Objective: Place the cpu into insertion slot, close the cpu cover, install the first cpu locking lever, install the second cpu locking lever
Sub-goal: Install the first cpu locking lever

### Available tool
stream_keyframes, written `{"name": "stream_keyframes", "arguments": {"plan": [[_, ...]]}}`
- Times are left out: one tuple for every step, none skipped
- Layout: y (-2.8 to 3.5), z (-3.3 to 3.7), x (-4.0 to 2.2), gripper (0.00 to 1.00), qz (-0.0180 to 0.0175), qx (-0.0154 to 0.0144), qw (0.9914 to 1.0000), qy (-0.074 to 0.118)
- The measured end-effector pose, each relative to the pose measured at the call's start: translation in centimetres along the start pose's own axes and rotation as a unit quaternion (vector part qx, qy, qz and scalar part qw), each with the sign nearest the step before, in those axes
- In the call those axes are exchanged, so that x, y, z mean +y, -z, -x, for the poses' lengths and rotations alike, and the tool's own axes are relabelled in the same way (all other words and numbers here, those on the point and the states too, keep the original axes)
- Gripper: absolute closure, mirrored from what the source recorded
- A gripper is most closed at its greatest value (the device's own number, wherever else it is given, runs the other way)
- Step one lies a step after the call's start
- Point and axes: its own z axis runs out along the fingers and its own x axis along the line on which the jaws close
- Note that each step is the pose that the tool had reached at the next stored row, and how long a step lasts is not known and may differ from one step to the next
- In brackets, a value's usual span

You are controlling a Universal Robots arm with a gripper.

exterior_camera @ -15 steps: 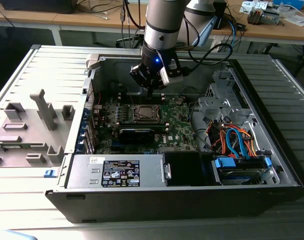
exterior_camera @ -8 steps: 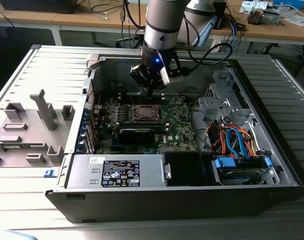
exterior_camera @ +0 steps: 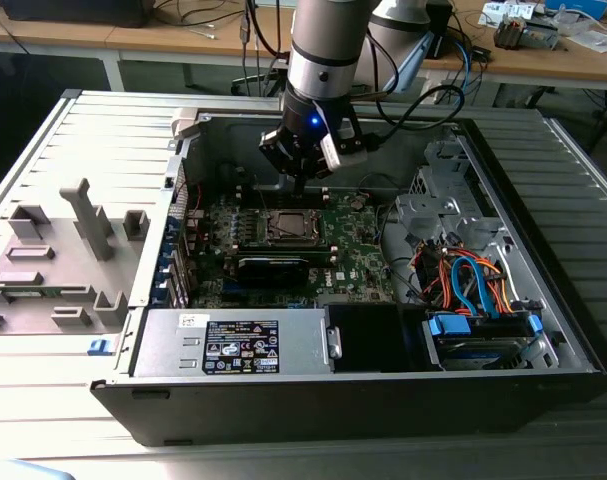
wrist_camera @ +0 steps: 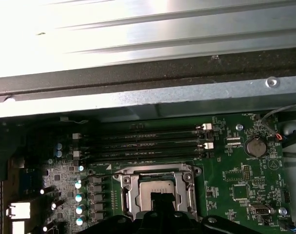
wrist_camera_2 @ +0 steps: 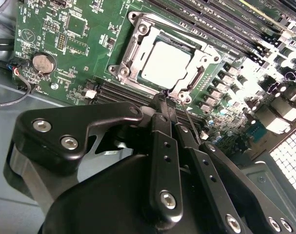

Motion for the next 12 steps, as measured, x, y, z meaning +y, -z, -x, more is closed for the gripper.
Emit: {"name": "stream_keyframes", "arguments": {"plan": [[0.00,0.00,0.00,0.89,0.0001,0.0001,1.00000,0.001],[0.00,0.00,0.00,0.89,0.0002,0.0001,1.00000,0.002],[0.00,0.00,0.00,0.89,0.0003,0.0002,1.00000,0.003],[0.00,0.00,0.00,0.89,0.0003,0.0003,0.99999,0.004],[0.00,0.00,0.00,0.89,0.0004,0.0004,0.99999,0.005],[0.00,0.00,0.00,0.89,0.0004,0.0004,0.99998,0.006],[0.00,0.00,0.00,0.89,0.0005,0.0006,0.99997,0.008],[0.00,0.00,0.00,0.89,0.0005,0.0007,0.99996,0.009],[0.00,0.00,0.00,0.89,0.0008,0.0008,0.99994,0.010],[0.00,0.00,0.00,0.89,0.0009,0.0009,0.99993,0.012],[0.00,0.00,0.00,0.89,0.0011,0.0010,0.99992,0.013],[0.00,0.00,0.00,0.89,0.0012,0.0011,0.99990,0.014]]}}
